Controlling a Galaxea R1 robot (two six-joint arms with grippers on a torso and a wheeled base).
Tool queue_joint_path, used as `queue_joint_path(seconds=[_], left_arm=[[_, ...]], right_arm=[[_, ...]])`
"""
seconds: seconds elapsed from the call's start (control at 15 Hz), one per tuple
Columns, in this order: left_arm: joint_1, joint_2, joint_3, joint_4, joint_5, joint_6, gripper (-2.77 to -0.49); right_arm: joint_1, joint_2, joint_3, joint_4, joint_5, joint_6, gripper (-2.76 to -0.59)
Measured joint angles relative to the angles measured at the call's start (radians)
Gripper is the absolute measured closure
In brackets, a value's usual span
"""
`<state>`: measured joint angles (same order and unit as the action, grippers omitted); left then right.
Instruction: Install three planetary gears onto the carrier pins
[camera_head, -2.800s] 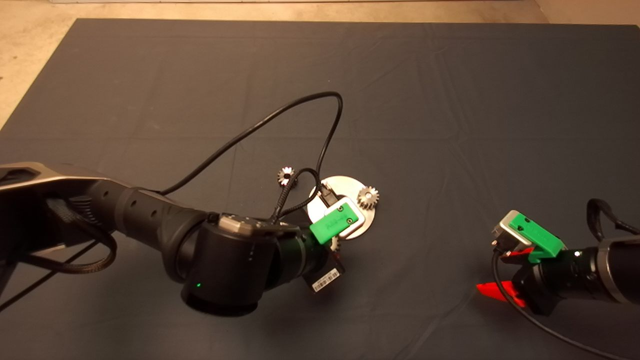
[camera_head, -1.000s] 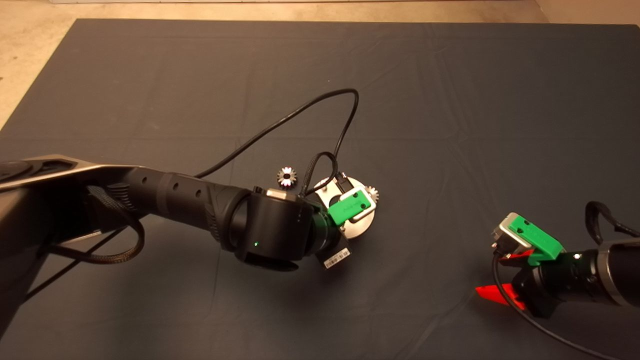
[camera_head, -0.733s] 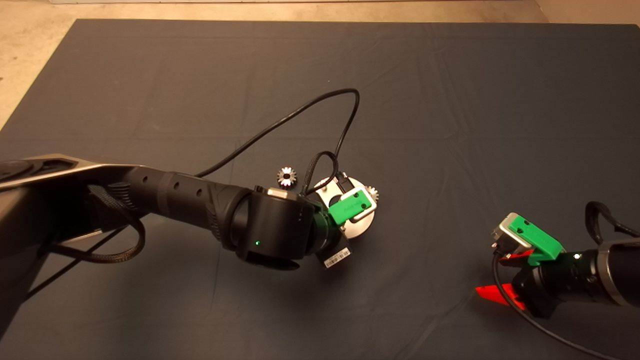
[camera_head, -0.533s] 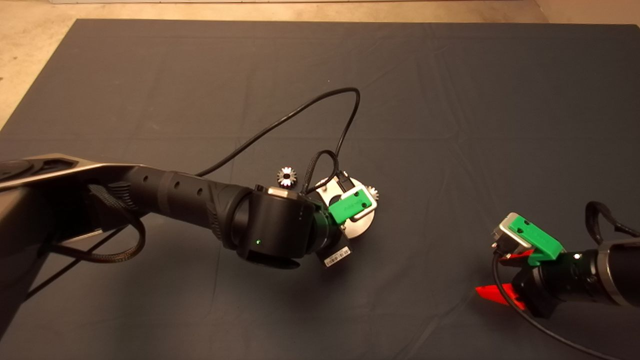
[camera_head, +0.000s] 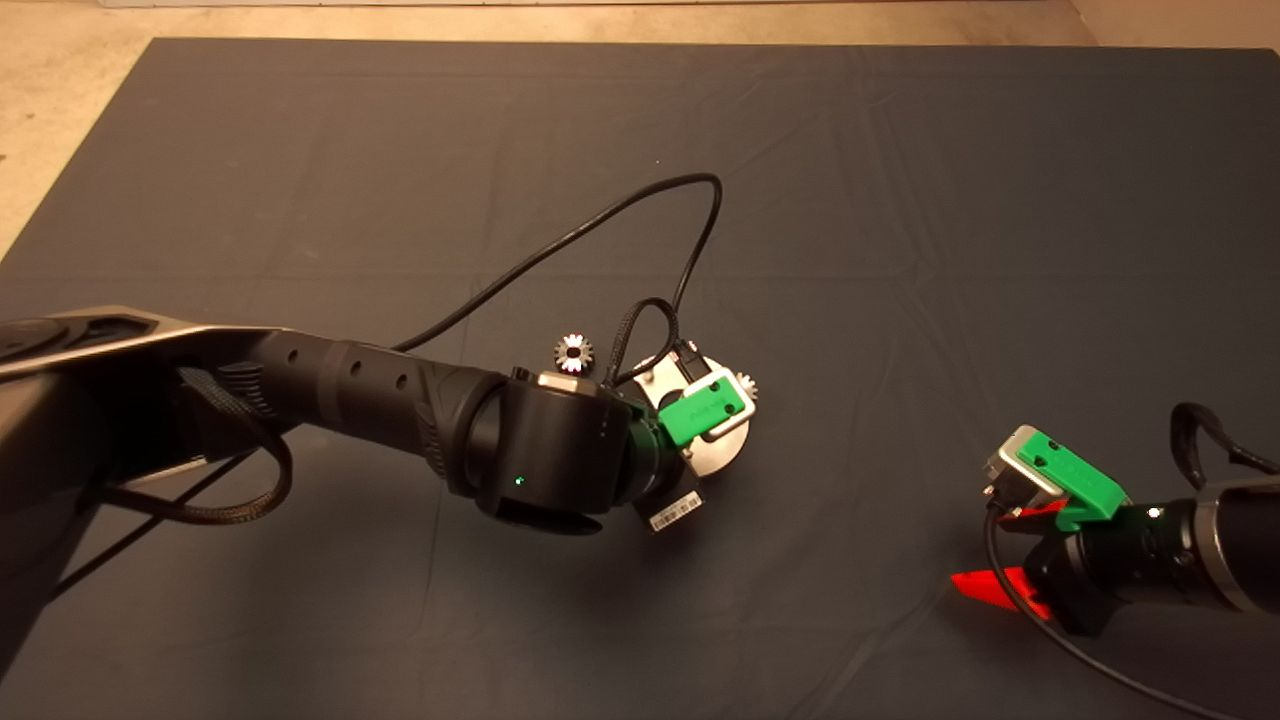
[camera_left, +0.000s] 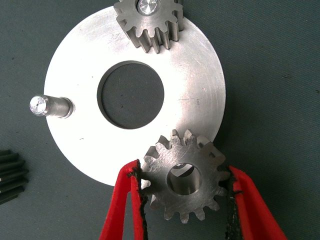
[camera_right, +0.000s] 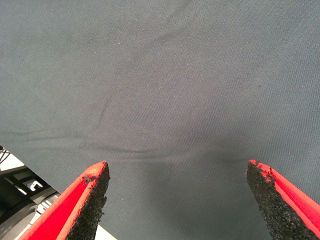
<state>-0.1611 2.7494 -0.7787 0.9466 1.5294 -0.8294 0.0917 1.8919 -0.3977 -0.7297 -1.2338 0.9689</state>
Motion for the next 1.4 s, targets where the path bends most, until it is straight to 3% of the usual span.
queue_joint_path(seconds=[0.6,1.4], left_arm=[[0.000,0.018,-0.009,0.000,0.016,0.001,-0.64],[-0.003,0.030,-0.045,-0.009,0.009,0.013,-0.62]], right_arm=[[0.000,-0.009,0.000,0.000,0.004,0.000,-2.02],[-0.001,-0.017,0.000,0.000,0.004,0.000,-2.02]])
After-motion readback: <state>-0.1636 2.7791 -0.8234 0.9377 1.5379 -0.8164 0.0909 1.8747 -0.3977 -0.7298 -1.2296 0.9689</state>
